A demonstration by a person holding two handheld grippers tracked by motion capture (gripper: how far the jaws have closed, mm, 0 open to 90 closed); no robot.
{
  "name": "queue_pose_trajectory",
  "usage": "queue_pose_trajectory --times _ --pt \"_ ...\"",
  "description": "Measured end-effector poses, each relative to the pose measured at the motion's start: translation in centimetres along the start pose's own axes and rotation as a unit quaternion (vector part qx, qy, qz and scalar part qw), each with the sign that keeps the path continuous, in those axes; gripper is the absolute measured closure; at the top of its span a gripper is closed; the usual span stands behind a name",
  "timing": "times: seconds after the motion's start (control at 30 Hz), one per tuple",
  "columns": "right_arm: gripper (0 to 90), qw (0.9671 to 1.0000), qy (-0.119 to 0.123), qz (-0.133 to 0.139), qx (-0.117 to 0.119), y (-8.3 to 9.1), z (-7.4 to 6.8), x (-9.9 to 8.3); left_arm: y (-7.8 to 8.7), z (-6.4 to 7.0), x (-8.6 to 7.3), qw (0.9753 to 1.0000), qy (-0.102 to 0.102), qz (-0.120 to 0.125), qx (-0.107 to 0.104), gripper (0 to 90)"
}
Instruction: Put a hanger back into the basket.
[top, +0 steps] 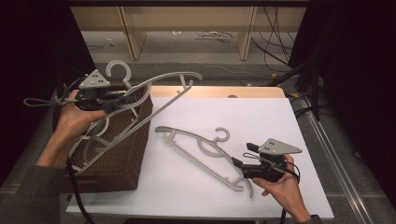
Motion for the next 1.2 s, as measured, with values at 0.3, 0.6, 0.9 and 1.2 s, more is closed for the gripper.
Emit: queue_pose_trajectory --times 0.3,0.6,0.9,1.2 --pt "24.1 1.0000 -0.006 -0.005 -0.004 -0.2 0.1 -0.4 0.7 -3.3 -2.5 0.9986 0.037 0.011 0.035 82.3" --pt "23.8 0.9999 -0.010 -0.009 -0.004 -0.4 0.1 -0.8 1.1 -5.5 -5.0 0.9968 0.056 0.002 0.058 82.2" --pt "24.0 0.9999 -0.009 -0.006 -0.005 -0.6 0.1 -0.9 1.3 -7.5 -7.4 0.9943 0.068 -0.014 0.080 82.3" --pt "24.1 0.9999 -0.010 -0.011 -0.006 -0.4 0.1 -1.0 1.4 -8.7 -9.5 0.9910 0.089 -0.016 0.098 82.3"
Point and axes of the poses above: each handheld gripper's, and its own axes: y roughly backward along the jaws, x roughly out of its top, z roughly to its right, the point moved 1 cm from there along -y, roughly forward along the jaws
